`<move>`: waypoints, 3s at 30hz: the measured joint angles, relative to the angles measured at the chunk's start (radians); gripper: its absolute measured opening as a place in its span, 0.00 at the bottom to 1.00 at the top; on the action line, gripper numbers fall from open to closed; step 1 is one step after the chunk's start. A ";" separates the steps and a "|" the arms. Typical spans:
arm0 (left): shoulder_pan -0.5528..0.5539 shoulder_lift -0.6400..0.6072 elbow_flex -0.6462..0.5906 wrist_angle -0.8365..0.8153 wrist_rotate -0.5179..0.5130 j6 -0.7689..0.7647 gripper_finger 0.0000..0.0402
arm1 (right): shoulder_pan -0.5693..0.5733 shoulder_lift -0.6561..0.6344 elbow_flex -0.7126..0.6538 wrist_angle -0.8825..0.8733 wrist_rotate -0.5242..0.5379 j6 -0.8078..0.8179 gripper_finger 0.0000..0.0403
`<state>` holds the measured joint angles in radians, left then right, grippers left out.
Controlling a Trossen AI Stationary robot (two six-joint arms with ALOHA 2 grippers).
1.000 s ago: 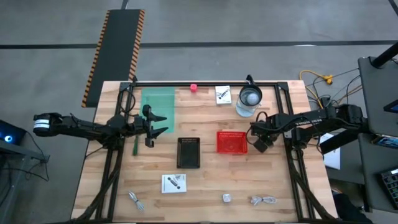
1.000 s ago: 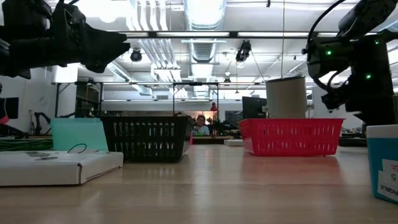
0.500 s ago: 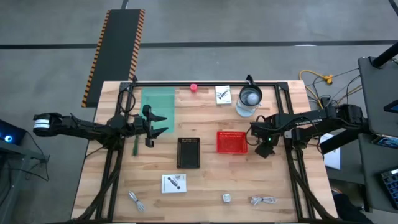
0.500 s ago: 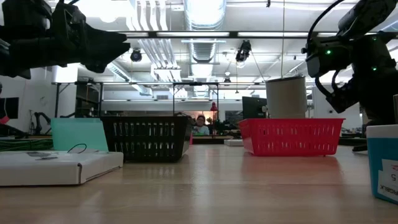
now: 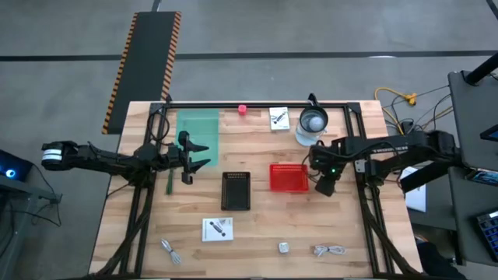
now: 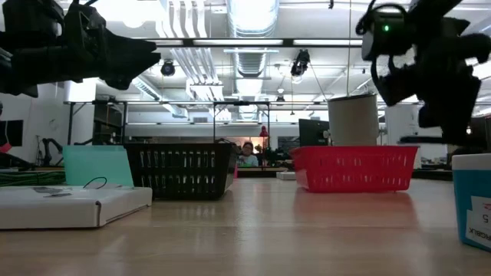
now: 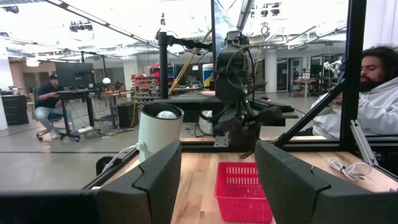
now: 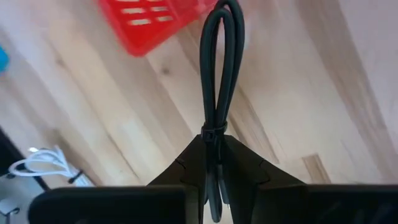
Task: Pick and place items into bin
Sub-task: Put the black charger cable into the blue bin
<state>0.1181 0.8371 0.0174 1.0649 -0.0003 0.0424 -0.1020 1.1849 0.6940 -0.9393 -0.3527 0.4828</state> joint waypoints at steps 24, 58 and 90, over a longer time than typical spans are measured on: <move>0.000 0.000 0.000 0.000 0.000 0.000 0.47 | 0.000 -0.368 -0.196 0.501 0.179 -0.166 0.07; -0.001 0.000 0.000 0.002 -0.008 0.025 0.47 | -0.002 -0.365 -0.632 1.632 0.331 -0.543 0.07; 0.000 0.405 0.203 0.134 0.005 0.020 0.47 | -0.001 -0.290 -0.604 1.743 0.292 -0.592 0.07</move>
<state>0.1177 1.2420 0.2203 1.1990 0.0051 0.0628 -0.1028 0.8953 0.0898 0.8033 -0.0605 -0.1089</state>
